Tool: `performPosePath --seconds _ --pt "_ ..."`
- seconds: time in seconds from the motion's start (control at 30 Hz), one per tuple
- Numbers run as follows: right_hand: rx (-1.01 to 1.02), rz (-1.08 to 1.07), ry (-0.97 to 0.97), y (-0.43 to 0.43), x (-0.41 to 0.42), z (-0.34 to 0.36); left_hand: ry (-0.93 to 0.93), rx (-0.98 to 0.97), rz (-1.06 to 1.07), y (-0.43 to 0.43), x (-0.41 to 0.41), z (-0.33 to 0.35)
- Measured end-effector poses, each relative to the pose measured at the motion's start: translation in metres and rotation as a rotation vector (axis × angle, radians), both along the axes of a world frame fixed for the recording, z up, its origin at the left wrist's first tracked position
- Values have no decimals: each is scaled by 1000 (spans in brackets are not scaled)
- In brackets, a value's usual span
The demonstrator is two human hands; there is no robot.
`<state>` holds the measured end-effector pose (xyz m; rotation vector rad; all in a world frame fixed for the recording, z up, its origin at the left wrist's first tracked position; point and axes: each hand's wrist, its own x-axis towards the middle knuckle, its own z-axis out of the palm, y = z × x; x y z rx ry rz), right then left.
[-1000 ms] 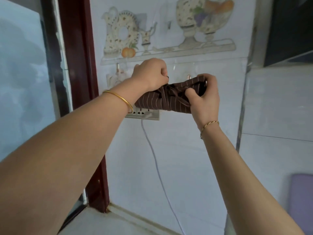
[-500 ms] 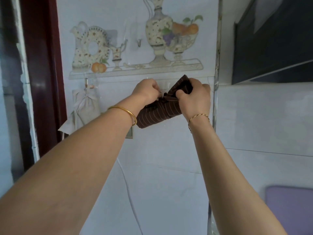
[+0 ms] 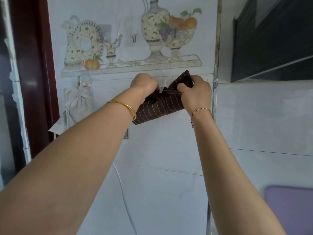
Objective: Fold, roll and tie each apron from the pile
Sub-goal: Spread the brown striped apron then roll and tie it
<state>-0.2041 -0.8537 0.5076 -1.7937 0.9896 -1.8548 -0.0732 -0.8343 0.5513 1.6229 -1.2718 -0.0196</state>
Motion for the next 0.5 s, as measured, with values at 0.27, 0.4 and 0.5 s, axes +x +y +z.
performPosePath --seconds 0.27,0.4,0.5 --pt "3 26 16 -6 -4 -4 361 96 -111 7 4 -2" --pt "8 28 -14 -5 -2 -6 163 -24 -130 6 7 -9" --pt "15 27 -23 -4 -2 -8 11 -113 -104 4 11 -18"
